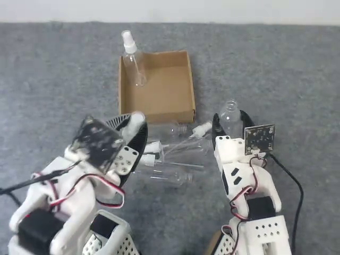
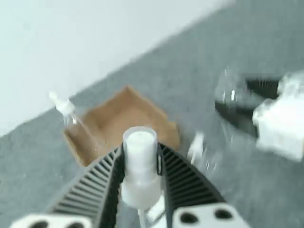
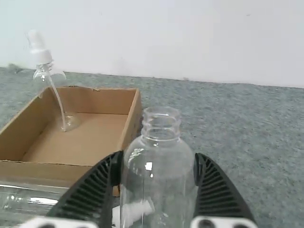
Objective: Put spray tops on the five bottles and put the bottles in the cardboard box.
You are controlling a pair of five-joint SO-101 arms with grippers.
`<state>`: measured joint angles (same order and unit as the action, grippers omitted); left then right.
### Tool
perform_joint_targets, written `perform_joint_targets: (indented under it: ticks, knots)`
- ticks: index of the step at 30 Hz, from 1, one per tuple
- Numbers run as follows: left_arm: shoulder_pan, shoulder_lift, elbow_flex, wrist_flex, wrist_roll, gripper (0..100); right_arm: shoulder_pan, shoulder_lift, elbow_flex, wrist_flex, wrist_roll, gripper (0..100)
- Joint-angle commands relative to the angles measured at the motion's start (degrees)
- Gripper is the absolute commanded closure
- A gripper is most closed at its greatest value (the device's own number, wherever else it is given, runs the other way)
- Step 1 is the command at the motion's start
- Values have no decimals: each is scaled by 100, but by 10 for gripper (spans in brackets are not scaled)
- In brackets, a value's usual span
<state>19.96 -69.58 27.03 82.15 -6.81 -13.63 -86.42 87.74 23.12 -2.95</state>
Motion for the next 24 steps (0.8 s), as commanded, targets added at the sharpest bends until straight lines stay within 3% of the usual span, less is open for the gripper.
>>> perform_joint_targets:
  ticks: [1, 21, 24]
  knots:
    - [-26, -299, -189, -422, 281, 987, -75, -136, -88, -57, 97, 898]
    - [-26, -2136, 2026, -2866, 554, 987, -716, -145, -123, 251, 149, 898]
    - [-26, -2180, 2185, -3191, 554, 987, -796, -145, -97, 251, 457, 898]
